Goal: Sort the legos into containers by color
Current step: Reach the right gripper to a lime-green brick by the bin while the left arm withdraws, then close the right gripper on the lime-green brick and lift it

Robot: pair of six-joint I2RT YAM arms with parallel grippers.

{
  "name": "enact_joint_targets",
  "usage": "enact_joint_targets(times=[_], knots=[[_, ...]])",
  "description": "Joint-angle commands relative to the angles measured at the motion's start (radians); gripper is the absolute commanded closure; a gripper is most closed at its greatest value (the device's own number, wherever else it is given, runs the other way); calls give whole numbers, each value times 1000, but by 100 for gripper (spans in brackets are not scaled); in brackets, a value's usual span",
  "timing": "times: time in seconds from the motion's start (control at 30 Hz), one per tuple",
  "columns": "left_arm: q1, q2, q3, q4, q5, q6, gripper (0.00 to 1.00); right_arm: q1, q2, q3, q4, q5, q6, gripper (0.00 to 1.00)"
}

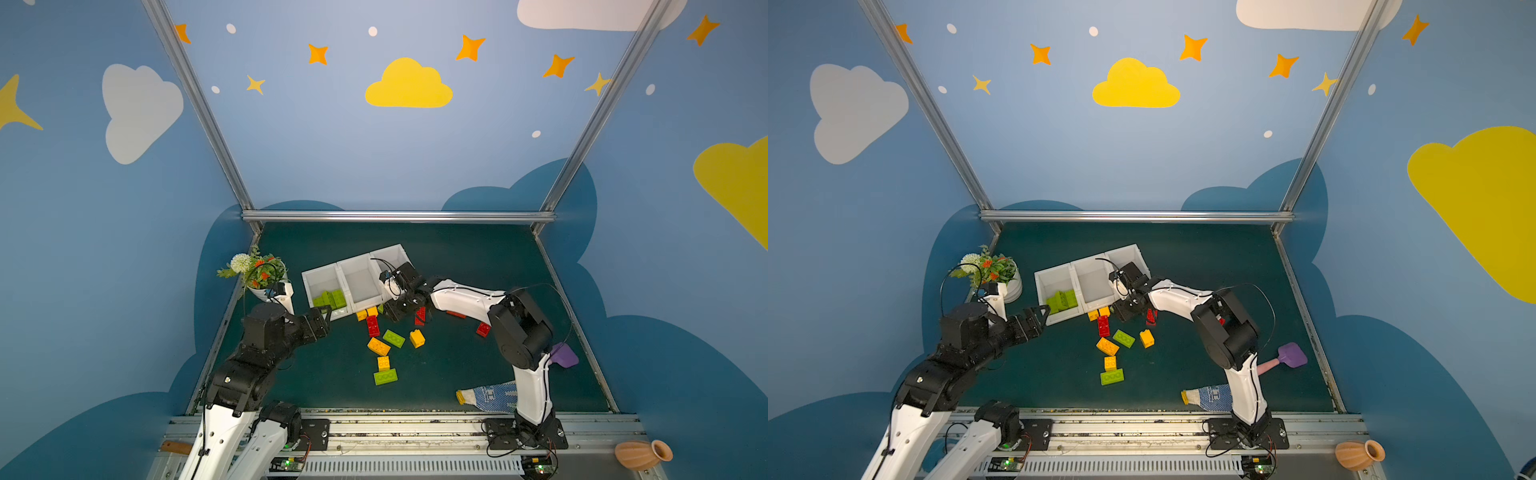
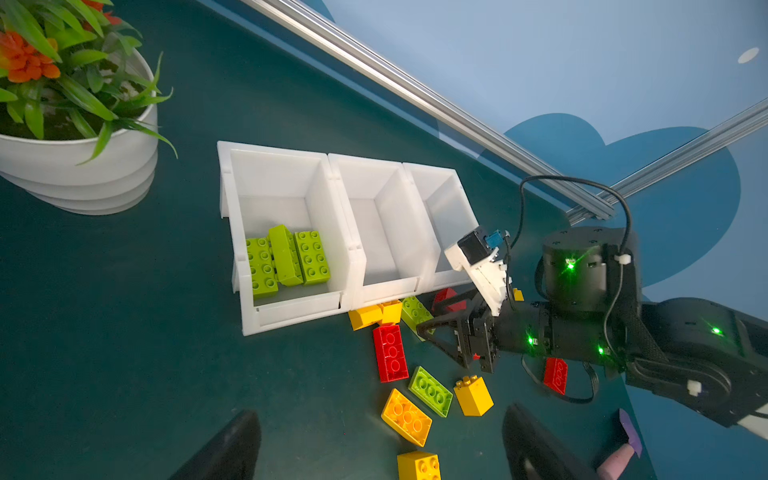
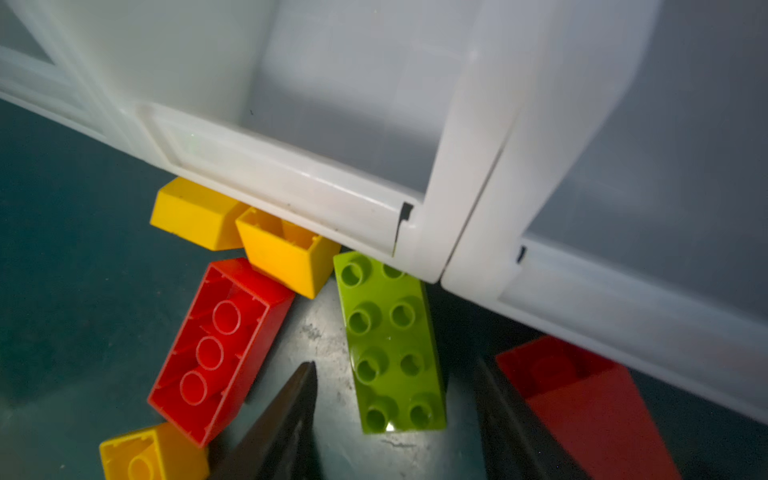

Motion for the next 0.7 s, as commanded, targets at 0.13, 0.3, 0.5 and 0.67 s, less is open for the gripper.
enact_joint_targets(times=[0.13,0.3,0.5,0.67], knots=[[6,0,-7,12,19,7,10,4,32,23,1,12,-22,42],[5,0,-8,12,19,6,9,25,51,24,5,48,-37,49],[7,-1,-8,11,27,8,9,43,75,46,-21,93,-56,61],[5,-11,-9,6,16,8,8,44,55,22,-14,79,-39,74]])
